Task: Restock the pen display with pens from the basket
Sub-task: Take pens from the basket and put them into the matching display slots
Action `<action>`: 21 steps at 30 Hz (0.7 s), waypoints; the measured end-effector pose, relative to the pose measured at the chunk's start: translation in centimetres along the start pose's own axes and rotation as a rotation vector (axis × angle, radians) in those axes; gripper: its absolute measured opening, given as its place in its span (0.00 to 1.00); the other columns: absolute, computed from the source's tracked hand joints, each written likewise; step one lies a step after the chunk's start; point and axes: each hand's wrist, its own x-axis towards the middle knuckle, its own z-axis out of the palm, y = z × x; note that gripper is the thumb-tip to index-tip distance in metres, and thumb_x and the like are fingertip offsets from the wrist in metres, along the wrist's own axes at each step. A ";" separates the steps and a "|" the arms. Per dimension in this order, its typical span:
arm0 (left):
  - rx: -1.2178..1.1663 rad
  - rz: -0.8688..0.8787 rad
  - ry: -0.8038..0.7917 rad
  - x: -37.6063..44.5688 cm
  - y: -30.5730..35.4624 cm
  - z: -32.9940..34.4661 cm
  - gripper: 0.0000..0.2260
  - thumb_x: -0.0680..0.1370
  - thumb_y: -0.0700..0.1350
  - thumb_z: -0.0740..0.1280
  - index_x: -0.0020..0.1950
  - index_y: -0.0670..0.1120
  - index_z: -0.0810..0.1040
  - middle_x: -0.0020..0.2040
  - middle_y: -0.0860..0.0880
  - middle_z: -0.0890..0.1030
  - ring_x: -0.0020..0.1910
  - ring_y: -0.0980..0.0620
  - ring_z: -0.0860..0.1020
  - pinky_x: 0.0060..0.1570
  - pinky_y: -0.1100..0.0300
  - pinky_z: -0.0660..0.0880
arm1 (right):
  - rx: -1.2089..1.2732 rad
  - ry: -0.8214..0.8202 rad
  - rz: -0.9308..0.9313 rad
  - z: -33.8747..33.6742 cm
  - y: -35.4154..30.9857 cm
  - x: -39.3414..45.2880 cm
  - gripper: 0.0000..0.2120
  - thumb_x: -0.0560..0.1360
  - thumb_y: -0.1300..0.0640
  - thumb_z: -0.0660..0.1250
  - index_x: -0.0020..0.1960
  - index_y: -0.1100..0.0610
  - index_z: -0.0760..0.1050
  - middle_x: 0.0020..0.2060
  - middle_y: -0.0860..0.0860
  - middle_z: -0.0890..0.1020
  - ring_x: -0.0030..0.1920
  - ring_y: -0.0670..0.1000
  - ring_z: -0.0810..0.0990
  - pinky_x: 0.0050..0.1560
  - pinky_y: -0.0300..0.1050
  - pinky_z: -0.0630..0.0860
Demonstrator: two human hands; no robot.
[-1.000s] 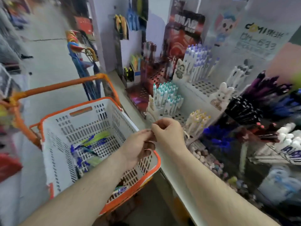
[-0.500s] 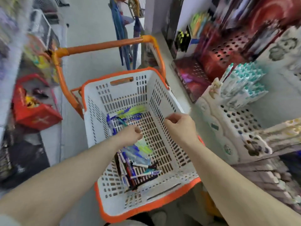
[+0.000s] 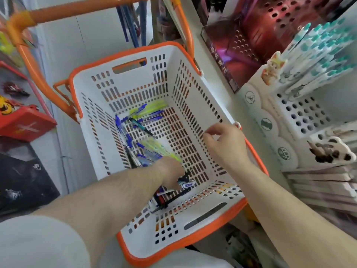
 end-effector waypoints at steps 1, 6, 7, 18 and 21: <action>-0.003 -0.021 -0.034 -0.2 0.9 0.1 0.22 0.74 0.65 0.66 0.46 0.46 0.76 0.39 0.50 0.78 0.35 0.49 0.77 0.31 0.56 0.75 | 0.006 -0.008 0.006 -0.1 0.0 0.0 0.08 0.76 0.60 0.66 0.48 0.57 0.84 0.45 0.48 0.85 0.49 0.47 0.80 0.53 0.43 0.75; -0.001 -0.116 -0.007 -0.2 3.8 2.1 0.29 0.71 0.60 0.74 0.61 0.42 0.73 0.55 0.44 0.76 0.48 0.46 0.79 0.38 0.55 0.76 | 0.049 -0.036 0.097 -0.4 0.3 0.3 0.08 0.77 0.60 0.64 0.48 0.55 0.82 0.42 0.44 0.80 0.39 0.38 0.76 0.36 0.22 0.67; 0.021 -0.099 0.017 -0.1 4.2 2.8 0.29 0.73 0.56 0.73 0.66 0.41 0.69 0.60 0.42 0.74 0.52 0.44 0.78 0.43 0.53 0.76 | 0.057 -0.036 0.108 -0.3 0.3 0.4 0.08 0.77 0.60 0.64 0.48 0.55 0.82 0.41 0.44 0.80 0.39 0.37 0.75 0.35 0.22 0.66; -0.248 -0.140 0.067 0.0 5.4 4.0 0.15 0.80 0.44 0.62 0.65 0.42 0.69 0.63 0.41 0.72 0.59 0.43 0.76 0.54 0.53 0.75 | 0.142 -0.124 0.171 1.0 -0.2 0.8 0.06 0.77 0.58 0.65 0.49 0.54 0.82 0.41 0.45 0.82 0.41 0.42 0.79 0.39 0.37 0.77; -0.696 -0.308 0.092 -0.8 4.7 1.5 0.10 0.79 0.46 0.60 0.59 0.46 0.71 0.52 0.46 0.78 0.50 0.46 0.79 0.43 0.56 0.74 | 0.214 -0.188 0.215 1.6 -0.3 1.0 0.05 0.78 0.56 0.66 0.48 0.53 0.81 0.40 0.45 0.81 0.39 0.42 0.79 0.37 0.36 0.75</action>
